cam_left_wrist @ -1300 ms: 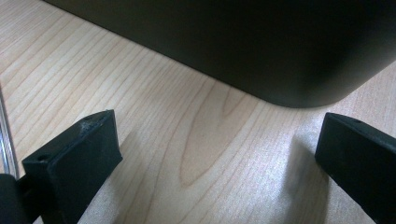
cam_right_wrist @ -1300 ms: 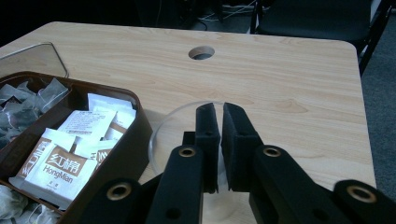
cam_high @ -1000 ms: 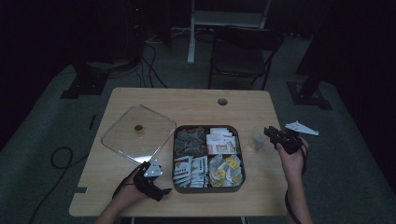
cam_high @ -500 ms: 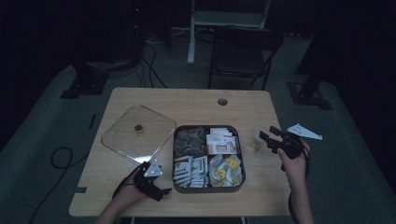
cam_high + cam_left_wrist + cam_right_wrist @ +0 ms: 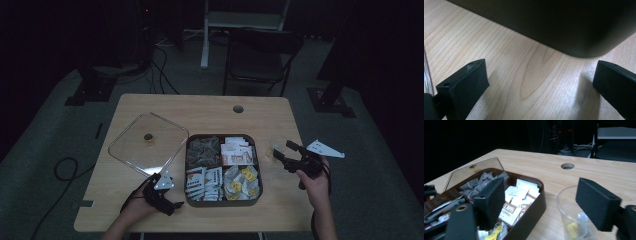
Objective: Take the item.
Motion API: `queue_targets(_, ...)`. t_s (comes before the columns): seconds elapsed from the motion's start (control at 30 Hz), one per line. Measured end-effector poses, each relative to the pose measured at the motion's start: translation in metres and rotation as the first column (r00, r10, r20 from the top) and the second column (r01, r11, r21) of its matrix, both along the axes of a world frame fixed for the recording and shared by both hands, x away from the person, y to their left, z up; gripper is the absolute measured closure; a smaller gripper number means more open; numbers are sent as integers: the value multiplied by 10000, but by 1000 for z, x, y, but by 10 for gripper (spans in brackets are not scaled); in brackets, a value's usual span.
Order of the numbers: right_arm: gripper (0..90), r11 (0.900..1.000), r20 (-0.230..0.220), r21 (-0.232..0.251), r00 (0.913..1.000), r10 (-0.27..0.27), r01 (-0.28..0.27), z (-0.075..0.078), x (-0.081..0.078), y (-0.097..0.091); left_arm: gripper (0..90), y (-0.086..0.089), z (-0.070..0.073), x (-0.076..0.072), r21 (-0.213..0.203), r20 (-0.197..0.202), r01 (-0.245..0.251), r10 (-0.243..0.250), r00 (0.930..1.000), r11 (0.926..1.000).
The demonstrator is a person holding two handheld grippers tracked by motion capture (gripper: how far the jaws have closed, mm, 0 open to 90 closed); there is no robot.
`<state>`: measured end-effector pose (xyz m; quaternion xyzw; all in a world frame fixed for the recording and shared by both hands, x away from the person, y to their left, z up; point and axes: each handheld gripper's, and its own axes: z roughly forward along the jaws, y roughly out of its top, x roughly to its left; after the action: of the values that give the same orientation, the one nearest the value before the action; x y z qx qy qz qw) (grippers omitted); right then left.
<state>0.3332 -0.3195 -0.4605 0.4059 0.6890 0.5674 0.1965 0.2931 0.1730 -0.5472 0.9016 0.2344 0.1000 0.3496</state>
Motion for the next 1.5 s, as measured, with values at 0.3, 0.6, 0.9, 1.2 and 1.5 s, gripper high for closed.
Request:
queue_targets(0.3,201,9981,-560,-347,9972,487,-507,-25,-6,6,4,0,0,0,4,-1,3,-3,10000,10000)
queue_targets(0.6,208,9927,-963,-1096,9946,390,-496,-45,-10,12,3,0,0,0,3,2,2,-2,10000,10000)
queue_targets(0.9,198,9820,-1690,-1804,9853,253,-562,-68,-12,15,3,0,0,0,3,3,2,-2,10000,10000)
queue_targets(1.2,201,9637,-2135,-2600,9769,44,-612,-79,-8,24,4,0,0,0,4,1,1,-1,10000,10000)
queue_targets(1.5,211,9434,-2404,-3219,9707,4,-802,-87,-6,30,3,0,0,0,3,1,3,-3,10000,10000)
